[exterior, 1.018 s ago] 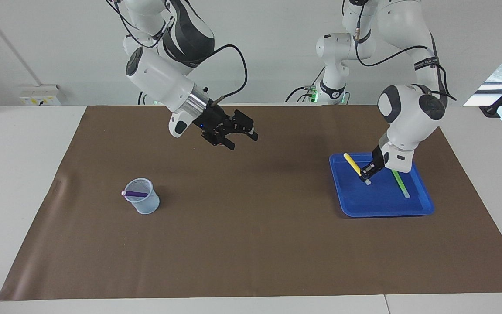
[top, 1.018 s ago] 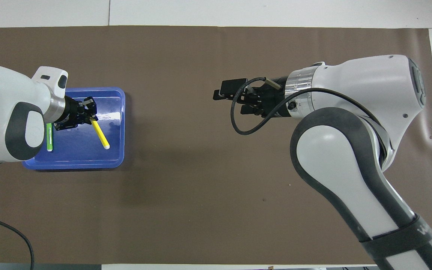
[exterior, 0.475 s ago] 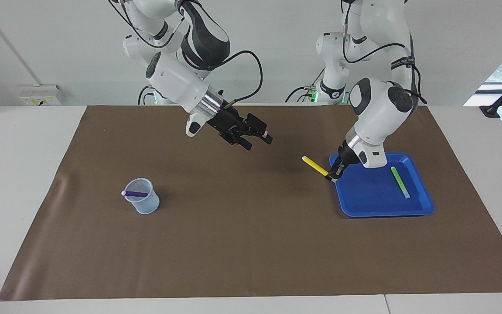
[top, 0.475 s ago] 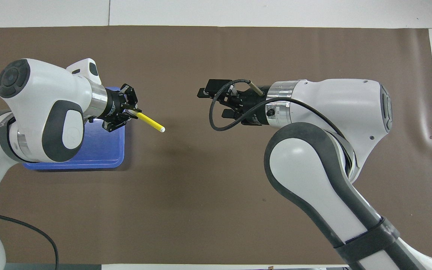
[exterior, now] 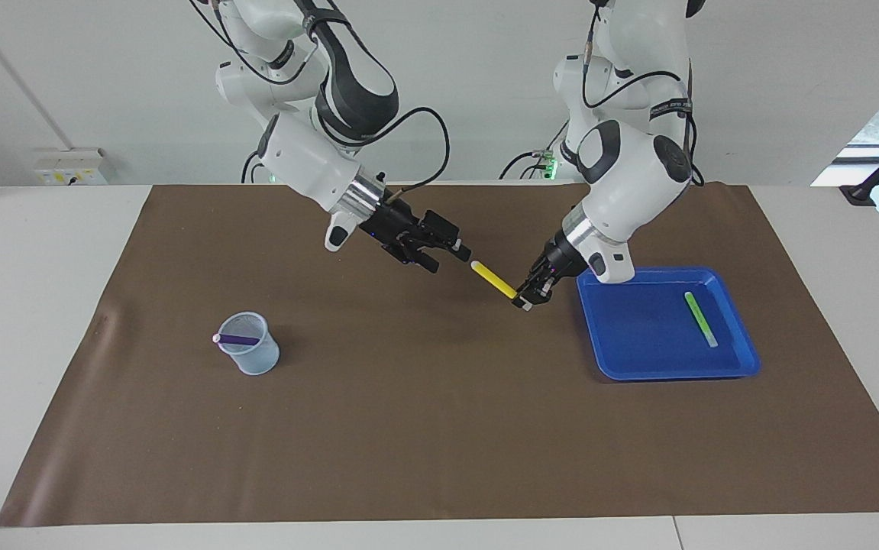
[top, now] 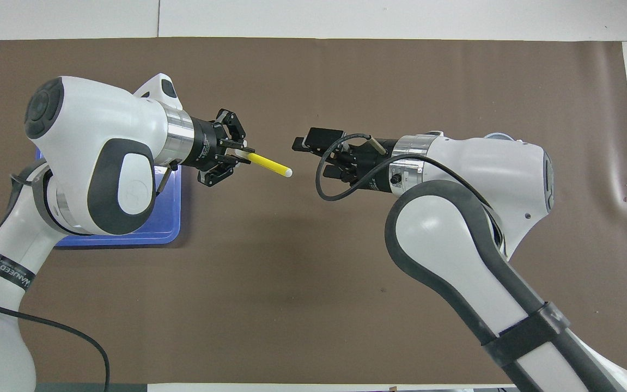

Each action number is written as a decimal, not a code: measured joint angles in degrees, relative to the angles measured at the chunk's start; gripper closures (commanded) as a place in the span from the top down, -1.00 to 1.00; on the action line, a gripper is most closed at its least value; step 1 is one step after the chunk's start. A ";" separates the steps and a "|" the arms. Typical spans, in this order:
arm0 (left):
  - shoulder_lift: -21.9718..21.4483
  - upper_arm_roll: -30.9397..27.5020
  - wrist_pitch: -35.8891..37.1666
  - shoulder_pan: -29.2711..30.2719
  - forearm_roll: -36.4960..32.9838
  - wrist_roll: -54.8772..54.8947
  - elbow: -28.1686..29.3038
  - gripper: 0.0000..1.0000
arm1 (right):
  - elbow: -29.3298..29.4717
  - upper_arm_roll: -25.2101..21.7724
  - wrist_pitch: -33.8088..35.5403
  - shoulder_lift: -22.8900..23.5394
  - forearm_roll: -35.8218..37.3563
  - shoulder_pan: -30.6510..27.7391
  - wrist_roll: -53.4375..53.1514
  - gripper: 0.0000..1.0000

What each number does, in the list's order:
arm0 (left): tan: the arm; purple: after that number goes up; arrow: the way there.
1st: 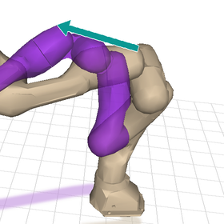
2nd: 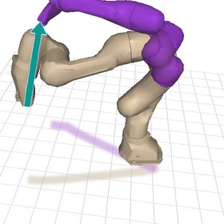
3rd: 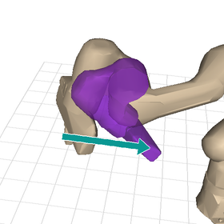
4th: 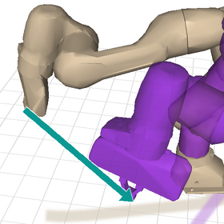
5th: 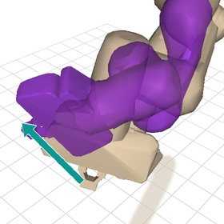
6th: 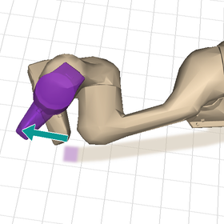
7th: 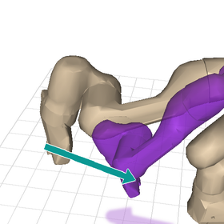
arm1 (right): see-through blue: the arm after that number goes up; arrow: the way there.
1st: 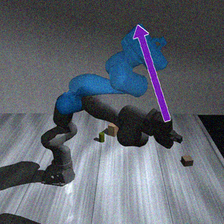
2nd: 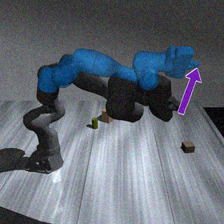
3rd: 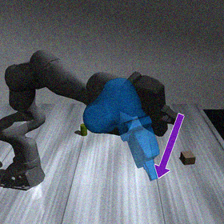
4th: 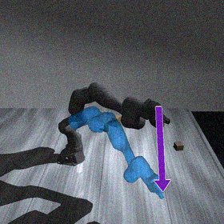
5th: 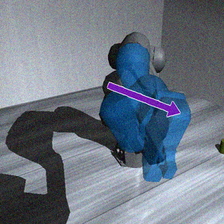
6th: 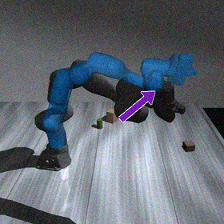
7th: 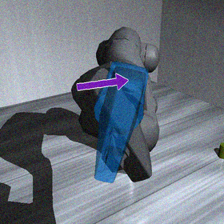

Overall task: Transfer and insert pens with both arms
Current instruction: 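Grasp the yellow pen with the right gripper and open the left gripper, then lower the yellow pen into the cup with the right gripper, then grasp the green pen with the left gripper while the right gripper withdraws, then lift the green pen with the left gripper toward the right gripper, then grasp the green pen with the right gripper and open the left gripper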

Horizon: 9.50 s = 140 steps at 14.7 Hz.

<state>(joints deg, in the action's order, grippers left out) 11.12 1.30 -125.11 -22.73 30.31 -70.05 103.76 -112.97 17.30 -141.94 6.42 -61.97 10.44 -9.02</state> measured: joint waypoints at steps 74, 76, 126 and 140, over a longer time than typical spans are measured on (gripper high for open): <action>4.21 -1.56 -9.08 31.29 -27.10 82.23 14.81 -1.00 | 1.01 -0.74 24.39 -2.04 75.16 -21.49 37.75 0.36; 3.68 -1.09 -9.14 31.04 -27.10 79.07 14.78 -1.00 | 1.22 -0.60 24.40 -2.13 75.16 -21.29 37.75 0.45; -1.76 0.10 -8.82 -8.95 3.25 -13.86 0.49 -1.00 | -1.46 -0.12 7.41 -2.33 -2.38 -5.12 5.69 -0.18; -1.58 -0.11 -8.99 -9.23 3.42 -14.03 0.38 -1.00 | -1.86 -0.17 7.29 -2.38 -2.80 -5.07 5.76 -1.00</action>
<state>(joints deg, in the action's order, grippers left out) 9.54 1.19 -134.10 -31.95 33.73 -84.09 104.14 -114.83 17.13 -134.64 4.04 -64.78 5.36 -3.26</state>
